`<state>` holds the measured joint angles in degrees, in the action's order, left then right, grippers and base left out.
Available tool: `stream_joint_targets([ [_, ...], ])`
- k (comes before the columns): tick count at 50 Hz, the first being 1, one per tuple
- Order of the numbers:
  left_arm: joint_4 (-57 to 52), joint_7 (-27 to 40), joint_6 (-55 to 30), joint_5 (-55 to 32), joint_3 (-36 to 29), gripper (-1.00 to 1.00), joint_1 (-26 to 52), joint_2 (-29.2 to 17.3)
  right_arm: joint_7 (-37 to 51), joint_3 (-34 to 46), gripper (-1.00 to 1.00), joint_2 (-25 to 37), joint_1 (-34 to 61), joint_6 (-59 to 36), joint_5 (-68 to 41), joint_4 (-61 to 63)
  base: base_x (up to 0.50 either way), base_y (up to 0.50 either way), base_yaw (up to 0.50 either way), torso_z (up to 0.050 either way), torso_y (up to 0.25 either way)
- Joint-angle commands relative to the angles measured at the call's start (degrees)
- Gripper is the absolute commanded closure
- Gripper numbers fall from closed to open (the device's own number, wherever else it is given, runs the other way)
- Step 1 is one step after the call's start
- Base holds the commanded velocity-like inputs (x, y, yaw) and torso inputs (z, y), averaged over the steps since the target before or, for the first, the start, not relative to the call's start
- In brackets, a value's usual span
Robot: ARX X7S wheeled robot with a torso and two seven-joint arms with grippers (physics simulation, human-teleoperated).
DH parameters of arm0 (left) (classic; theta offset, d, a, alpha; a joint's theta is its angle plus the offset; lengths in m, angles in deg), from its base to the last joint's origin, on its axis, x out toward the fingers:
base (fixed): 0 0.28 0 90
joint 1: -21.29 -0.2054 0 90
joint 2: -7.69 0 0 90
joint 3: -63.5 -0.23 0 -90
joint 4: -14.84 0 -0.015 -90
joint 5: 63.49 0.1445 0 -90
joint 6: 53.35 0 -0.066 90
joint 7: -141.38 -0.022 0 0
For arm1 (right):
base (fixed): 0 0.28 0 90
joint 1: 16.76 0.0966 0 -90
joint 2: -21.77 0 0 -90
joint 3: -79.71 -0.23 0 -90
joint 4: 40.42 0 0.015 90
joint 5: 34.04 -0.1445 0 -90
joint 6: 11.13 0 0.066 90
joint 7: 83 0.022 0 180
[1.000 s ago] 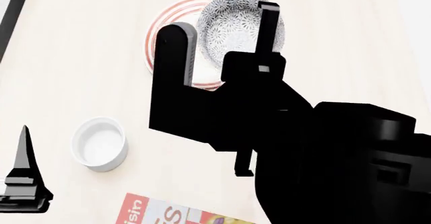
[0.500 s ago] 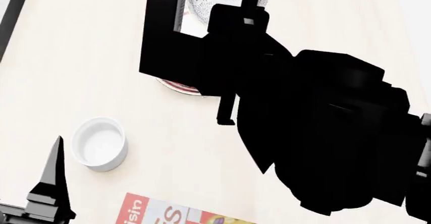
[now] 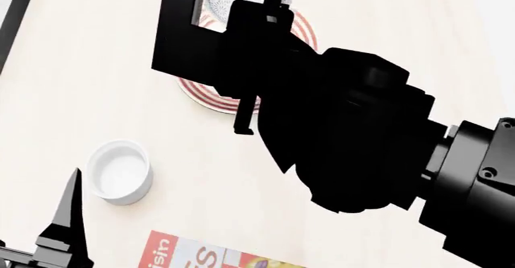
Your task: Pick the akita bowl on the cookies box and place it on the plate.
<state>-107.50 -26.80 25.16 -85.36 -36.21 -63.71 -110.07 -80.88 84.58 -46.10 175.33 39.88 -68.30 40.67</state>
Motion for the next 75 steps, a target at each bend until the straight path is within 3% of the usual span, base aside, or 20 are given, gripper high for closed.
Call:
stream_joint_targets([
  [1,1.54,-0.37,1.20,-0.05,-0.08,-1.00,-0.68,0.20,0.13,-0.18,1.00,-1.64,-2.60,3.29,2.59,-2.99,0.00,0.00,0.00,0.000,0.000],
  [75,6.36,-3.65,10.47,2.59,-2.93,-1.00,-3.19,0.42,-1.89,1.65,1.00,-9.15,-11.05,14.25,8.64,-21.90,0.00,0.00,0.00,0.001,-0.010],
])
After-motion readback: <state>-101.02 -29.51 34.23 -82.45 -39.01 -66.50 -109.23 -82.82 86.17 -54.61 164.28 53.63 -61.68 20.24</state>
